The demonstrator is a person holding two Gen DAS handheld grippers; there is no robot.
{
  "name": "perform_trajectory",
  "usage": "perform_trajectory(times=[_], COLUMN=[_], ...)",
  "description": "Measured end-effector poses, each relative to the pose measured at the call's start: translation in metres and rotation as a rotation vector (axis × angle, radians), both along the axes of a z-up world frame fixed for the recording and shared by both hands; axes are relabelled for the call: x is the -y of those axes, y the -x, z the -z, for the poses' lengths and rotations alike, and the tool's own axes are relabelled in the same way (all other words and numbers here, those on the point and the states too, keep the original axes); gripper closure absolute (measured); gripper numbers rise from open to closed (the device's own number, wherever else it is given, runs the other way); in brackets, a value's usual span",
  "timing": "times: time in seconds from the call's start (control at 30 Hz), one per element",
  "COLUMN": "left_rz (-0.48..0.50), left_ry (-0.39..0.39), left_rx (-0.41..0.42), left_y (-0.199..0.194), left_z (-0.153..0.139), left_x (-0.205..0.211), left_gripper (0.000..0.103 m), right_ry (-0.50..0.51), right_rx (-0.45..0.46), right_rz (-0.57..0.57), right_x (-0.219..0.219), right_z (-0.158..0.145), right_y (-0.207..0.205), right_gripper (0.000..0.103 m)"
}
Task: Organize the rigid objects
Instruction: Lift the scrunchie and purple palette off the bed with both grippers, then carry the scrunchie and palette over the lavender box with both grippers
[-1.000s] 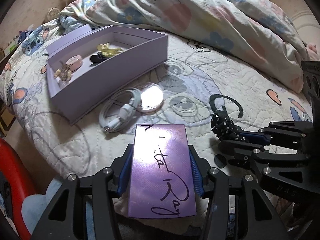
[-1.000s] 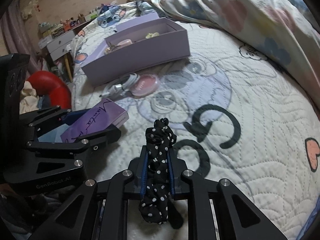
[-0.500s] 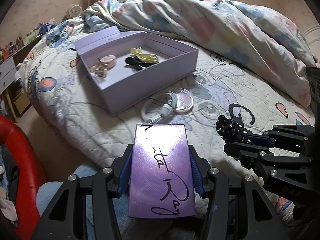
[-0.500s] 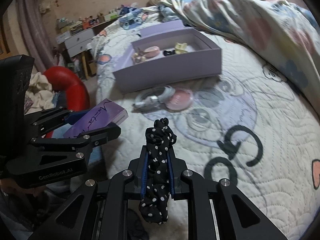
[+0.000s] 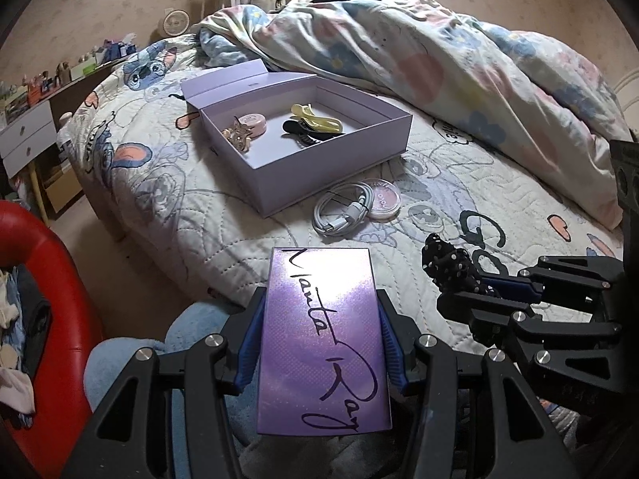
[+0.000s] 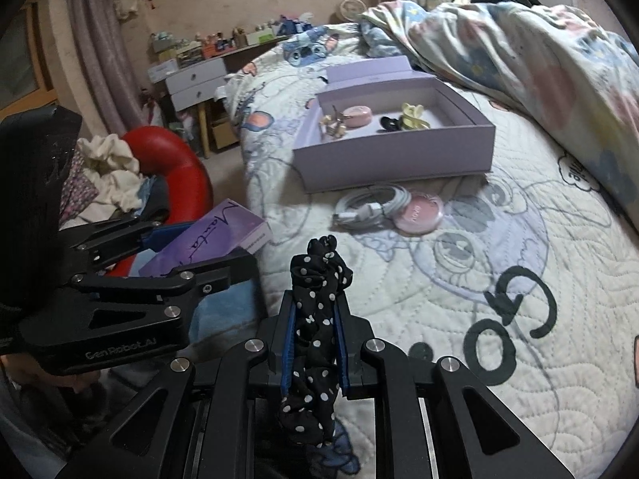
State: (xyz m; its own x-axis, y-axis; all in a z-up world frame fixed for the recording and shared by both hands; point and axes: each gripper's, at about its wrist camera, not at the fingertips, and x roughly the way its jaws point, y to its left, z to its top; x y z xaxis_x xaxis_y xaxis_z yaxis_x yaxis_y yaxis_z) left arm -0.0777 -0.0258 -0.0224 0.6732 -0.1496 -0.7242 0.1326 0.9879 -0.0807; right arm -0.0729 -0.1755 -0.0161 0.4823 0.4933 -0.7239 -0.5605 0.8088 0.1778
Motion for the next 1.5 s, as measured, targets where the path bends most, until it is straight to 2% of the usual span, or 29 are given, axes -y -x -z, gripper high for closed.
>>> perform_trajectory(times=[0.27, 0.53, 0.83, 1.1, 1.5], left_rz=[0.0, 0.038, 0.053, 0.046, 0.052], left_ry=[-0.001, 0.004, 0.028, 0.008, 0.026], left_rx=[0.021, 0.031, 0.017, 0.014, 0.037], left_y=[0.007, -0.008, -0.039, -0.075, -0.125], left_z=[-0.009, -0.017, -0.022, -0.025, -0.038], left_x=[-0.002, 0.003, 0.0, -0.008, -0.022], left_gripper=[0.052, 0.052, 0.052, 0.052, 0.052], right_ry=[-0.01, -0.018, -0.028, -0.038, -0.032], right_rx=[0.021, 0.043, 0.071, 0.075, 0.099], right_rz=[-0.009, 0.002, -0.022, -0.037, -0.031], right_x=[-0.004, -0.006, -0.011, -0.02, -0.027], right_z=[-0.008, -0.018, -0.03, -0.034, -0.042], right_y=[0.005, -0.003, -0.032, -0.07, -0.123], right_gripper=[0.086, 0.086, 0.086, 0.086, 0.086])
